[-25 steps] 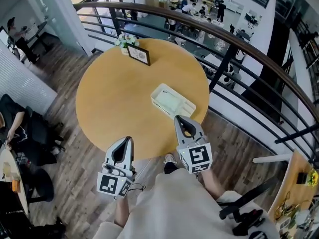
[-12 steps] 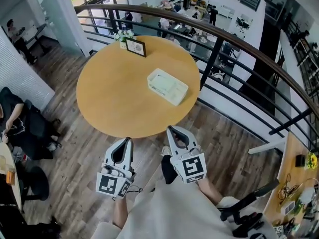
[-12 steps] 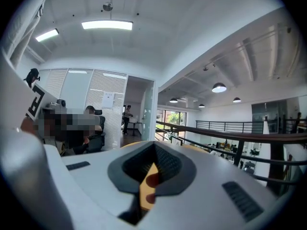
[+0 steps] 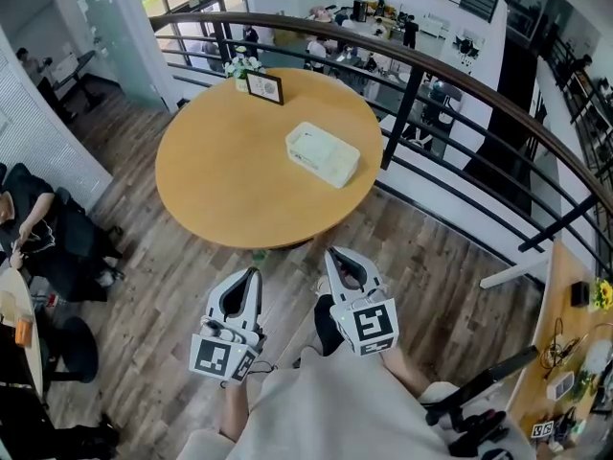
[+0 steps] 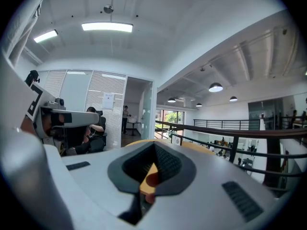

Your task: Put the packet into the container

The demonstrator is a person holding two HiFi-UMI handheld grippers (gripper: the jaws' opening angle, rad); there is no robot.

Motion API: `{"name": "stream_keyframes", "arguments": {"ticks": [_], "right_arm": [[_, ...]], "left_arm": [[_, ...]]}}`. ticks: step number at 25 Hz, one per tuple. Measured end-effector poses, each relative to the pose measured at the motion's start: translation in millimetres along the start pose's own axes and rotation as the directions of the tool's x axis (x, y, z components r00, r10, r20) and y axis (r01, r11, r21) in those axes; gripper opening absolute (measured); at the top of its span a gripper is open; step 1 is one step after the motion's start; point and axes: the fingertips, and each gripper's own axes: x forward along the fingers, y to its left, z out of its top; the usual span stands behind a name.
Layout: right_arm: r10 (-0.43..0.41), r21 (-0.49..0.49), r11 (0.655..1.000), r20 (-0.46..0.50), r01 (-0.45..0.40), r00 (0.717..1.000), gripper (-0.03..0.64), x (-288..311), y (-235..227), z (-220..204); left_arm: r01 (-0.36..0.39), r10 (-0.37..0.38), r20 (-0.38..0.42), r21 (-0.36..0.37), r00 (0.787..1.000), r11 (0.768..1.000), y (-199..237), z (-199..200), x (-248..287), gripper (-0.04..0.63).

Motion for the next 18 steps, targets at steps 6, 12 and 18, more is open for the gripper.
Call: {"name": "stream_keyframes", "arguments": {"ticks": [6,12,18], "right_arm": [[-0.013,0.005,1.000,0.013,0.013,1.000,0.003,-4.5,-0.3,3.8],[-0.014,-0.008,1.000,0.004,0.014,1.000,0.003,-3.3,0.4,1.8],[0.001,-0.018,1.000,0.010,-0.001,1.000,0.003,-3.9,7.1,4.0]], "left_arm": [[0.023,-0.023,0.004,0.005,1.000,1.000,-6.2,4.1,0.4,0.005],[0.026,-0.026,0.007,0.007,1.000,1.000,-6.4,4.4,0.4,0.005],[0.028,-0.028,0.010,0.002,1.000,1.000,-6.6,2.2,-3.4,0.005]]}}
